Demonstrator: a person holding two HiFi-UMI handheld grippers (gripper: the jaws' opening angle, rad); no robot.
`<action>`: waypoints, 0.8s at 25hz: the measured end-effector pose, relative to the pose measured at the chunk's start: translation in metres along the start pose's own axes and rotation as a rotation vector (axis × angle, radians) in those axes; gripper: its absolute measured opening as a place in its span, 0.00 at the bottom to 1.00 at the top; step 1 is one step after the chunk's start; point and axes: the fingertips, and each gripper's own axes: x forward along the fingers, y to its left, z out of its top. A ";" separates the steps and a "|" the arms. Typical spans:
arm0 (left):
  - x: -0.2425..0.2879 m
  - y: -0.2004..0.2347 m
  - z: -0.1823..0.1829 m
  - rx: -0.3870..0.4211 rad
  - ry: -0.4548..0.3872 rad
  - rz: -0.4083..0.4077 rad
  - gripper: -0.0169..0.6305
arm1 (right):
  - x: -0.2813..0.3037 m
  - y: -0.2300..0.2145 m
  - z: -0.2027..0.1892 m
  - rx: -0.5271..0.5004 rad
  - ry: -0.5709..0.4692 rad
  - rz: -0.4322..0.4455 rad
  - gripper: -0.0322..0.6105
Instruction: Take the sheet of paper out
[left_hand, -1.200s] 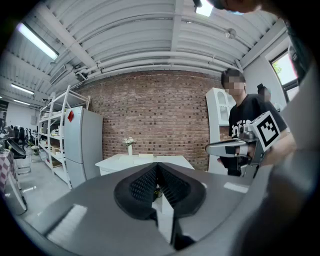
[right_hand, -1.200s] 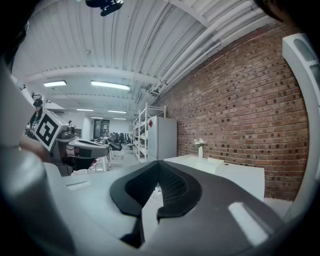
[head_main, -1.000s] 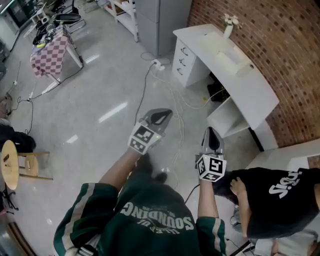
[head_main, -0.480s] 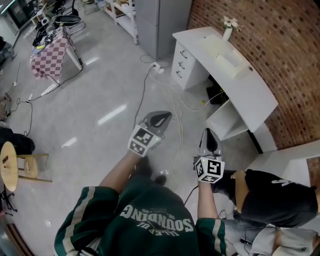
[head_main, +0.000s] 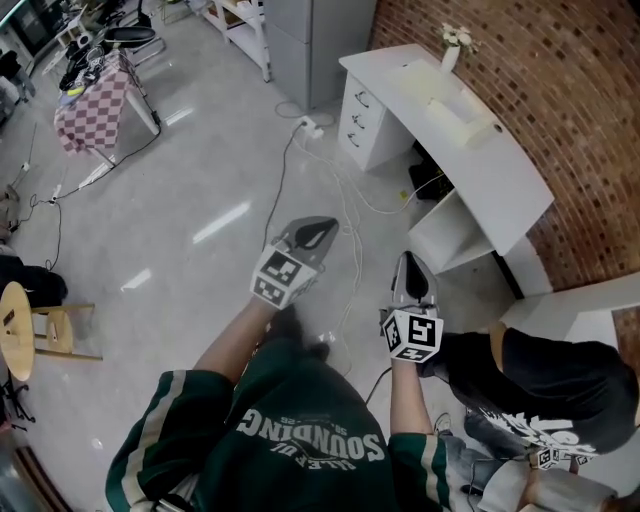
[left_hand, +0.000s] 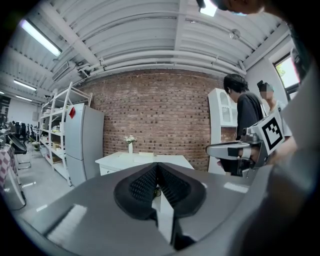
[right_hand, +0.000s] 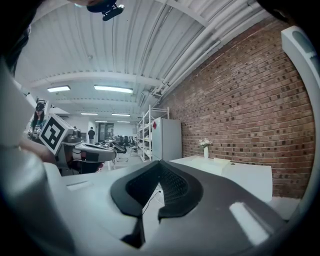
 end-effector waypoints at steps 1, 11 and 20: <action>0.001 -0.001 0.001 -0.002 0.006 -0.004 0.04 | 0.001 0.000 -0.001 0.001 0.003 -0.001 0.03; 0.051 0.025 0.005 0.002 0.006 -0.048 0.04 | 0.048 -0.028 0.004 -0.007 0.006 -0.036 0.03; 0.122 0.079 0.016 0.005 0.015 -0.123 0.04 | 0.123 -0.058 0.024 -0.023 0.019 -0.096 0.03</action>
